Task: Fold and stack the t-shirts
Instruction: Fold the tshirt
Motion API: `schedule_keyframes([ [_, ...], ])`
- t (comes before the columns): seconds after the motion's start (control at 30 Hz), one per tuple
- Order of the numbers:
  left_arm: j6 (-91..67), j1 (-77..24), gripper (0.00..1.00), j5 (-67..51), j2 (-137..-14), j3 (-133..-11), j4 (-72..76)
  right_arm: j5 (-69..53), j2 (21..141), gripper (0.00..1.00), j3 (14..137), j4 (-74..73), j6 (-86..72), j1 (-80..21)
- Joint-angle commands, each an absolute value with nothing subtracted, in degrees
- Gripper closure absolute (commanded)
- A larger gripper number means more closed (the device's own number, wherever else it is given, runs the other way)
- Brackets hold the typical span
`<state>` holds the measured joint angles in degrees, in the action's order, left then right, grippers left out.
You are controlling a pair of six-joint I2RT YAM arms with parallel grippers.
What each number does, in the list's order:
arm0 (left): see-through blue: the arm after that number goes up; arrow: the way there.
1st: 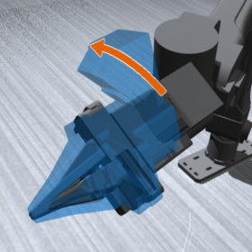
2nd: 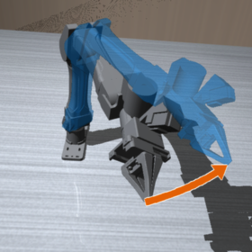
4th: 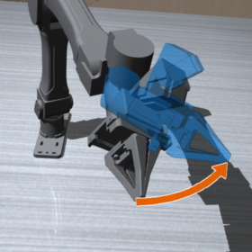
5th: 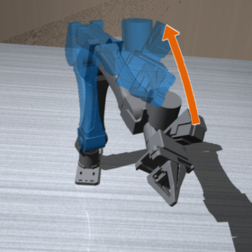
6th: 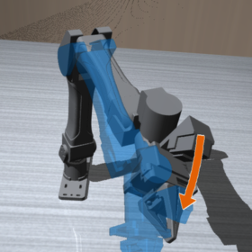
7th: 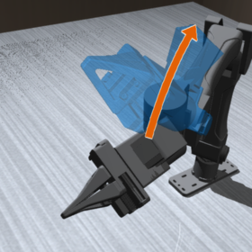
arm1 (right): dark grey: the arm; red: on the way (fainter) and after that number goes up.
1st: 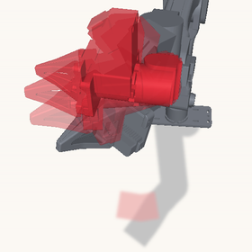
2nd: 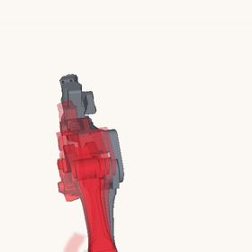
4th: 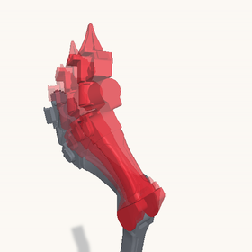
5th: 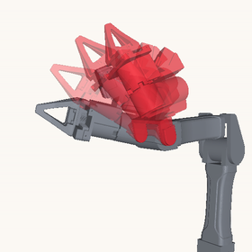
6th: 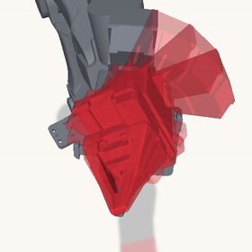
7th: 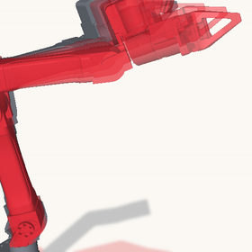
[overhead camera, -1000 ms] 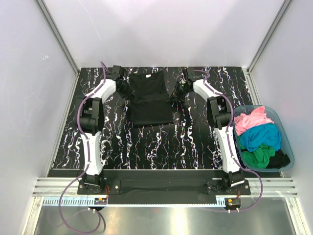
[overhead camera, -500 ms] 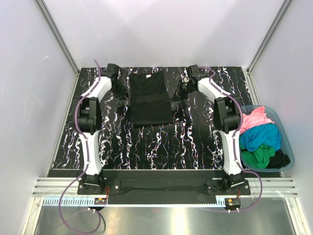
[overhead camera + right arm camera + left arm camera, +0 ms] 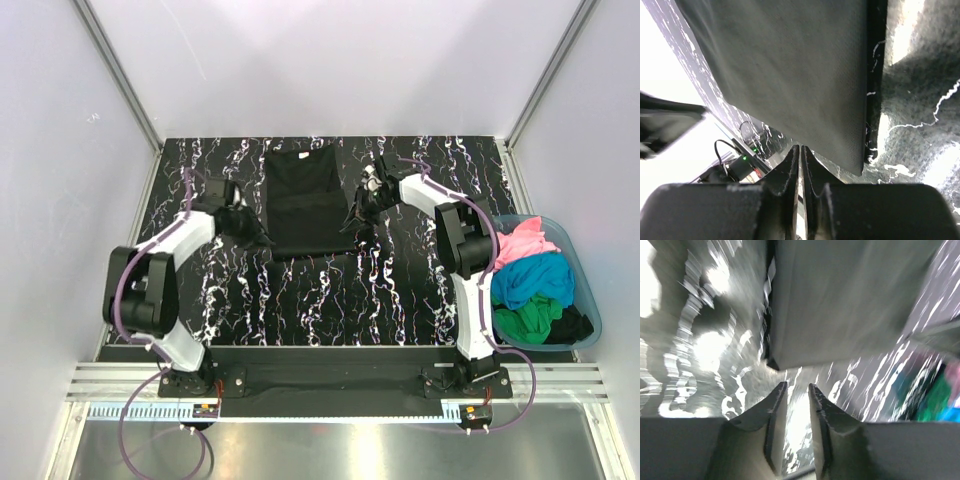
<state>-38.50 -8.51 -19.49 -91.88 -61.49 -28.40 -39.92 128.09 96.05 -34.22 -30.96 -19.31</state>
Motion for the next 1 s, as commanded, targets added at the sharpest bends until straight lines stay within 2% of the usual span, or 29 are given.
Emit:
schedule_keyframes([
  [0.0,-38.32,-12.03,0.74,-30.66,-93.77,-60.38,-13.12,-41.49,128.05,0.89,97.47,-31.65,-29.27,-19.69],
  [0.33,-39.73,-14.41,0.76,-23.56,-101.6,-58.19,-10.46,-40.08,128.15,0.9,91.15,-28.39,-29.45,-19.69],
  [0.53,-43.24,-11.78,0.78,-26.0,-103.97,-52.39,-3.35,-38.67,128.23,0.91,87.81,-27.07,-29.27,-19.69],
  [0.77,-44.12,-11.43,0.76,-26.01,-100.82,-46.58,-2.37,-38.14,127.18,0.91,86.22,-26.98,-29.27,-19.6],
  [0.97,-40.62,-10.81,0.72,-25.84,-96.86,-52.9,-11.65,-37.44,127.35,0.91,88.59,-29.35,-28.13,-19.6],
])
